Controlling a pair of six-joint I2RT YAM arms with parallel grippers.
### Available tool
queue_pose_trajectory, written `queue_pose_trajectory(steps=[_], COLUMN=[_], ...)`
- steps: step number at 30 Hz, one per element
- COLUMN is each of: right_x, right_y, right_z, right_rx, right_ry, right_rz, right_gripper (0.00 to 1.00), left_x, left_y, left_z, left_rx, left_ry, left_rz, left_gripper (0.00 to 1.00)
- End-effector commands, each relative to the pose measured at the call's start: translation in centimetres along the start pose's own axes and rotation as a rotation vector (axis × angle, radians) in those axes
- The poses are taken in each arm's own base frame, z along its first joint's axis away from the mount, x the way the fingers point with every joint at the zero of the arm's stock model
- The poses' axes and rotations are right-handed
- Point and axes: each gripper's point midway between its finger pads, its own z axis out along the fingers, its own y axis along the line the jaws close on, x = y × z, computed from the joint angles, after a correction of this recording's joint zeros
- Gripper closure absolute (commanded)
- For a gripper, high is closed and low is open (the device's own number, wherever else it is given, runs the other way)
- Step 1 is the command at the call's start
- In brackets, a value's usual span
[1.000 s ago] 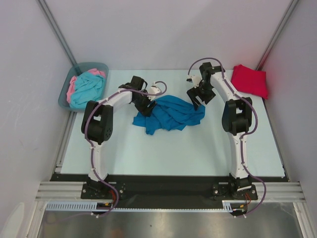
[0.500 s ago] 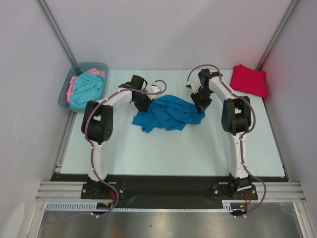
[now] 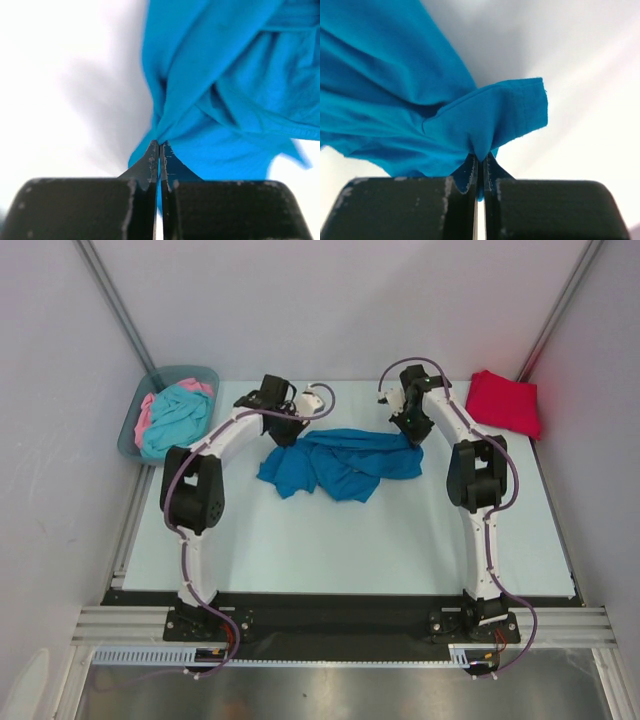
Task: Fold and stack the t-shirts
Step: Flatten the tshirt out
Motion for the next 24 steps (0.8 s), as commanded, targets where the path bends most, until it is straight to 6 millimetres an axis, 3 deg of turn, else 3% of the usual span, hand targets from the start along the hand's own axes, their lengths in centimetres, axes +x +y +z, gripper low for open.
queue_pose_trajectory(steps=[1,9,10,12,17,20,24], right_x=[-2.3,-4.2,-5.1,-5.1,-5.9,-6.0,-6.1], right_y=[-4.3,-8.3,-8.9,-9.5,-10.4,-10.4,-10.4], right_z=[-5.1,-7.5,-8.2,-8.6,-9.3,-9.7,-10.3], right_rx=[0.236,0.494,0.538,0.588,0.654,0.66,0.664], right_ry=[-0.07,-0.109,-0.148,-0.143,-0.163,-0.171,-0.181], right_rz=[-0.078,-0.132,-0.133,-0.157,-0.19,-0.194,-0.195], right_gripper=[1.0,1.0,1.0,1.0,1.0,1.0,1.0], left_x=[-6.4,-12.6,-12.8,-12.8,-9.3,-5.7,0.5], left_y=[3.9,8.0,8.1,8.4,8.3,7.9,6.2], left_z=[-7.4,-15.2,-15.5,-15.9,-13.4,-11.1,-6.9], left_rx=[-0.191,-0.441,-0.451,-0.476,-0.456,-0.428,-0.322], left_ry=[-0.16,-0.314,-0.313,-0.297,-0.164,-0.036,0.149], left_rz=[0.072,0.165,0.179,0.223,0.297,0.34,0.425], left_gripper=[1.0,1.0,1.0,1.0,1.0,1.0,0.99])
